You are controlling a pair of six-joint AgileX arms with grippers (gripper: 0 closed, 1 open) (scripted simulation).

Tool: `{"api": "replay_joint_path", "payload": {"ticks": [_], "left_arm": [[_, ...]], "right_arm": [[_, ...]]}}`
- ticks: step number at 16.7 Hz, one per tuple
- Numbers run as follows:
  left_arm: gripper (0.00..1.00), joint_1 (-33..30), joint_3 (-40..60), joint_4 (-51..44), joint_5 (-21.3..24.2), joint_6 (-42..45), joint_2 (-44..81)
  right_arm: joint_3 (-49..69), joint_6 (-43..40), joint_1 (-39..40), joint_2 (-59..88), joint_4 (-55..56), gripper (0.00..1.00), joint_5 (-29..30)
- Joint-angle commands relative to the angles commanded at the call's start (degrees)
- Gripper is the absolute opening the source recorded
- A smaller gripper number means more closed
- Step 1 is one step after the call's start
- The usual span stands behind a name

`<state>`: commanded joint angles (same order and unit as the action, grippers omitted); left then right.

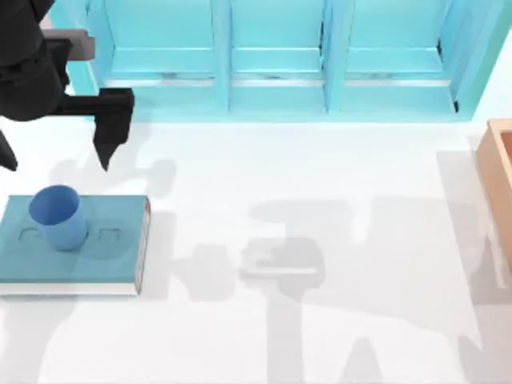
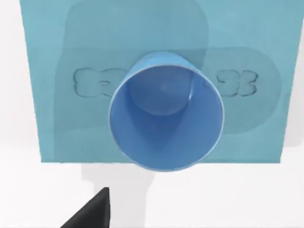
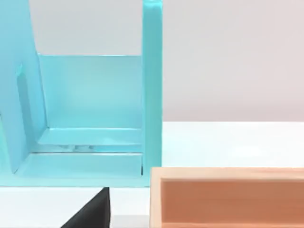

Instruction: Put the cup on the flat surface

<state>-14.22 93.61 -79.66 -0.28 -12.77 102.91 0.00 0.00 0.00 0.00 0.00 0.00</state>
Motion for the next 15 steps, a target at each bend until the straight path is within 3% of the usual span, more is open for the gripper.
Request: {"api": "replay_joint_path", "payload": {"ticks": [8, 15], "left_arm": [[1.0, 0.1, -0.1, 0.1, 0.0, 0.0, 1.0], [1.0, 0.1, -15.0, 17.4, 0.0, 0.2, 3.0]], "right_arm": [[0.0, 0.0, 0.0, 0.0, 0.0, 1.0, 0.0], [0.0, 0.0, 0.0, 0.0, 0.0, 1.0, 0.0]]}}
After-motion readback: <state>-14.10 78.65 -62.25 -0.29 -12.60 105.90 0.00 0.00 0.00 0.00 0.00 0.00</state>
